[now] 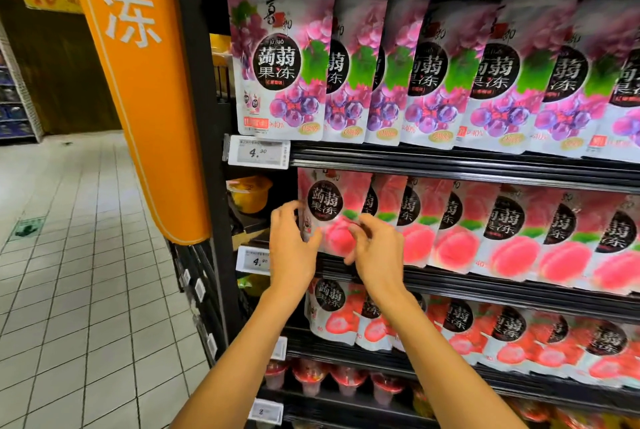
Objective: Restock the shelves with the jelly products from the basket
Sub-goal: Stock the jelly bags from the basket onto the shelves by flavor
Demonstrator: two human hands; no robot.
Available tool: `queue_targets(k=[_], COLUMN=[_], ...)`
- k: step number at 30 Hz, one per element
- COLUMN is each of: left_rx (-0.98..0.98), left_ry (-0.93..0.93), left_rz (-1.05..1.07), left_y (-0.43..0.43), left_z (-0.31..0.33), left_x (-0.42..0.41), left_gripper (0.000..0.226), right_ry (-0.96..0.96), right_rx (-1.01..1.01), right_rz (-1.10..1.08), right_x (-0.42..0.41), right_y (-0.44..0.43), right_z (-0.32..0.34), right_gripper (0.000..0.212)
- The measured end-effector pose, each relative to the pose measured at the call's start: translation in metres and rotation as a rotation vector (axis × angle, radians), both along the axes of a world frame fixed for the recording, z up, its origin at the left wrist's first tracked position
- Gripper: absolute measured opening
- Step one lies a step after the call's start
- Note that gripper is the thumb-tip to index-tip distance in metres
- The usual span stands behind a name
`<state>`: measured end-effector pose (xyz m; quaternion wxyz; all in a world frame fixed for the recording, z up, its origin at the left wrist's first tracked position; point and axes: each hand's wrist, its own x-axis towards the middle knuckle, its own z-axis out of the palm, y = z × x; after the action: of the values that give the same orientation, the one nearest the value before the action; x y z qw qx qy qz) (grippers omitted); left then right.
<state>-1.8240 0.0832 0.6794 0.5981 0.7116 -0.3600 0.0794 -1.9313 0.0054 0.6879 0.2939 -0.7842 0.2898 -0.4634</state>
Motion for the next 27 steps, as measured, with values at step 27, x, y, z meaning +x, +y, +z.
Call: queue_targets(k=[27], left_rx=[0.049], left_ry=[-0.068], left_rz=[0.013], left_y=[-0.008], left_z=[-0.008], left_x=[-0.008], left_gripper=[0.054], right_ry=[-0.07], right_rx=[0.051], right_rz=[-0.077], right_x=[-0.024], right_y=[0.007], right_z=[-0.032], right_gripper=[0.014])
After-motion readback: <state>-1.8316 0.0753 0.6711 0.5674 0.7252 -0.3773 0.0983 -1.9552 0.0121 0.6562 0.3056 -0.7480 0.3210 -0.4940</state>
